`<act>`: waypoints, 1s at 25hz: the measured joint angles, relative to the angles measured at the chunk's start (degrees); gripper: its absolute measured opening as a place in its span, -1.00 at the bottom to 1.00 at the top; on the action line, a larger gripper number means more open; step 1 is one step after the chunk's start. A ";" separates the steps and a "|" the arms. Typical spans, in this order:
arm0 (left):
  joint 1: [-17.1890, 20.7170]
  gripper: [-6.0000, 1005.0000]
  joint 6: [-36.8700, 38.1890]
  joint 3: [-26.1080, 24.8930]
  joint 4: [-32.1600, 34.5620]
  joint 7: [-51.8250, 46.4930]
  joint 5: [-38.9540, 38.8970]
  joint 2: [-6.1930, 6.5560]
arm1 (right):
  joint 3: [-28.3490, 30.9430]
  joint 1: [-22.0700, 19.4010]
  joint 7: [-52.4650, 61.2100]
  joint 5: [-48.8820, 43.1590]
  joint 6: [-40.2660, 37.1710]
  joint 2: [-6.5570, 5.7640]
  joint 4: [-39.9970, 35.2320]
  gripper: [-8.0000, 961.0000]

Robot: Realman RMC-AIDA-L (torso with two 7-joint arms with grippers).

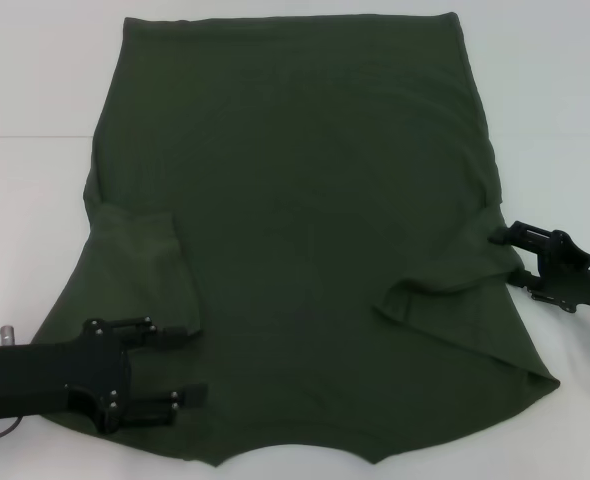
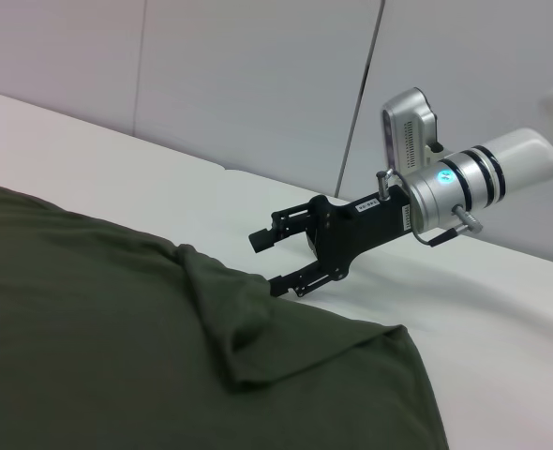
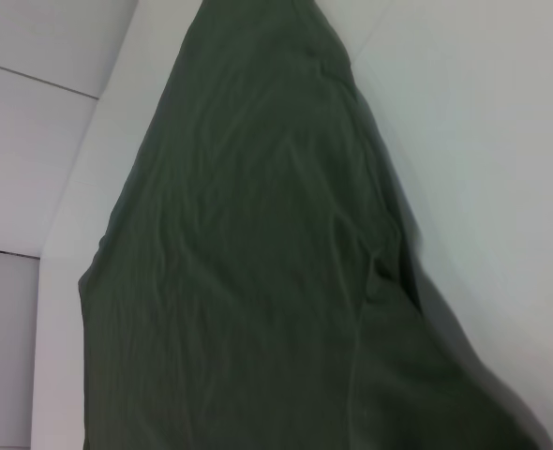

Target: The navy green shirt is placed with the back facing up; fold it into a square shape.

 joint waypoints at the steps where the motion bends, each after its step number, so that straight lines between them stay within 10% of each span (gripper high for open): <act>1: 0.00 0.50 0.09 0.00 0.00 0.00 0.00 0.00 | 0.00 0.00 -0.05 -0.01 0.00 0.00 -0.03 0.70; 10: 0.00 0.50 0.37 0.00 0.00 0.00 0.00 0.00 | 0.29 -0.24 -0.44 0.21 0.60 0.06 -0.38 0.51; 25: -0.10 0.50 0.47 0.00 0.08 0.00 0.00 0.00 | 0.00 -0.03 -1.79 0.09 2.63 0.20 -0.40 -0.40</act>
